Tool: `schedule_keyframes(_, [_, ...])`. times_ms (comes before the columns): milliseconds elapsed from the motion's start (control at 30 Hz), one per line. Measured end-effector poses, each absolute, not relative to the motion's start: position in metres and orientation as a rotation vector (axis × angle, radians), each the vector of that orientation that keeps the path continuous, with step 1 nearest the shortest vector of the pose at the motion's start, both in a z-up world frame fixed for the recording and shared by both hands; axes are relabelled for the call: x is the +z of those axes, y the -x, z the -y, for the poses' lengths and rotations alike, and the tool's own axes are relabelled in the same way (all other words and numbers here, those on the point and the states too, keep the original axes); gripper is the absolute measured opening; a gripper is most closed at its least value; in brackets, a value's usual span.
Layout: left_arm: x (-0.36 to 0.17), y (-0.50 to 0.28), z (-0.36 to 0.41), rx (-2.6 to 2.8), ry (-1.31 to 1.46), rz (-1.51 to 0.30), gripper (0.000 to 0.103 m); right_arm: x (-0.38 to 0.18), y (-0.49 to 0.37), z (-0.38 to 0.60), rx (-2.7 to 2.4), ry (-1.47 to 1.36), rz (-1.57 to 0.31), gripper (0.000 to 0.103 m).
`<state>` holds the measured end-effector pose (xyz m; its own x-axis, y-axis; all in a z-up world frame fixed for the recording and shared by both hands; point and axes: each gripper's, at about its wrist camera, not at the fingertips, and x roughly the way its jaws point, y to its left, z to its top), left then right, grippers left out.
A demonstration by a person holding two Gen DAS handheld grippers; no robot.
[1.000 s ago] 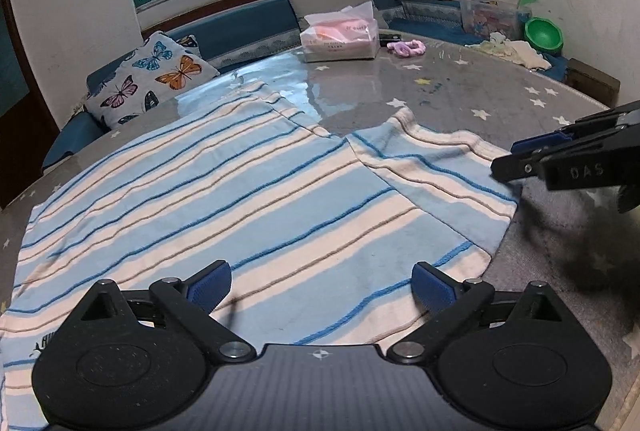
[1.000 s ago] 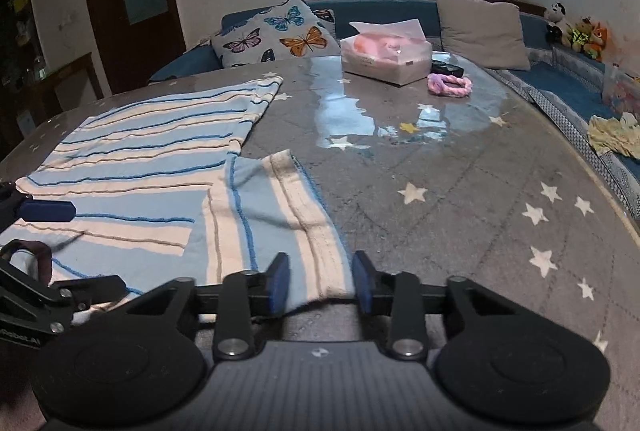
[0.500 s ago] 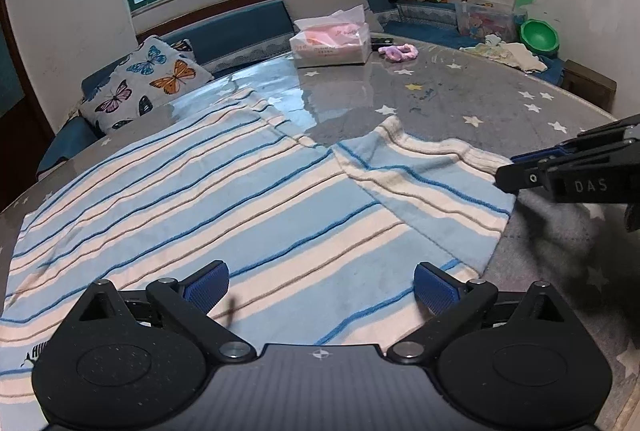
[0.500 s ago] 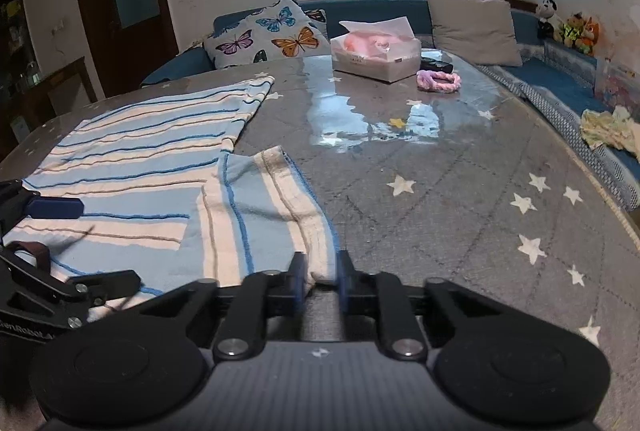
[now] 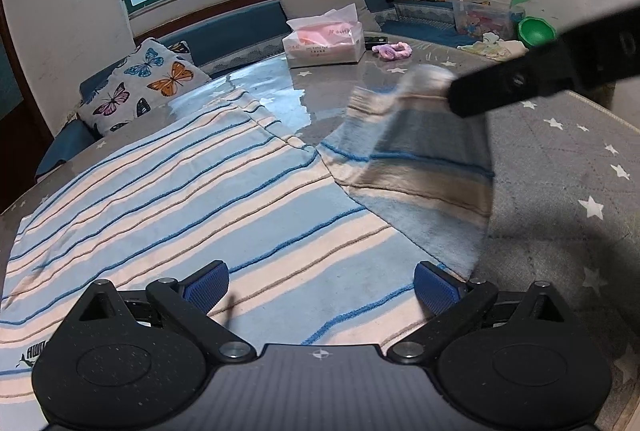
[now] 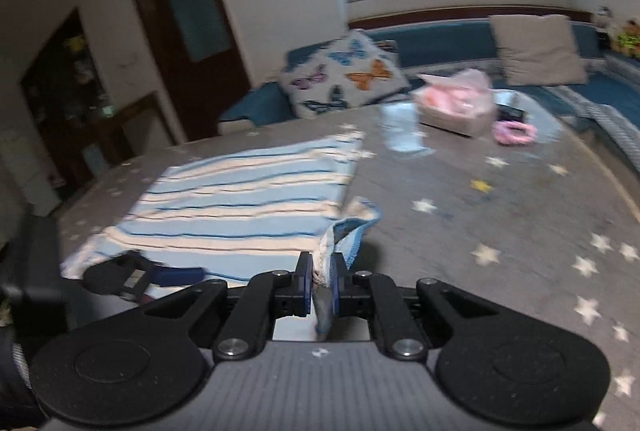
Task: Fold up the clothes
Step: 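Fold the sleeve with the right gripper across the shirt body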
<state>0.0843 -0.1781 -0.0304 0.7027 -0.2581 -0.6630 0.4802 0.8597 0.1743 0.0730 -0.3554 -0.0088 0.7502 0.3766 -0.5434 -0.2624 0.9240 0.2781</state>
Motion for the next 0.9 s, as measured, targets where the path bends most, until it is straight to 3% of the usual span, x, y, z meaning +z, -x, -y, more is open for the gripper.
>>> schedule_keyframes(300, [-0.022,-0.071,0.153,-0.324,-0.334,-0.681,0.101,-0.015,-0.088,0.31,0.564,-0.192,-0.649,0.009])
schedule_keyframes(433, [-0.014,-0.063,0.132,-0.26,-0.32,-0.681,0.103,-0.028,-0.096,0.299,0.635,-0.226,-0.686,0.018])
schedule_keyframes(900, [0.002,-0.071,0.115,-0.155,-0.291,-0.66,0.103,-0.067,-0.096,0.316,0.575,-0.11,-0.823,0.018])
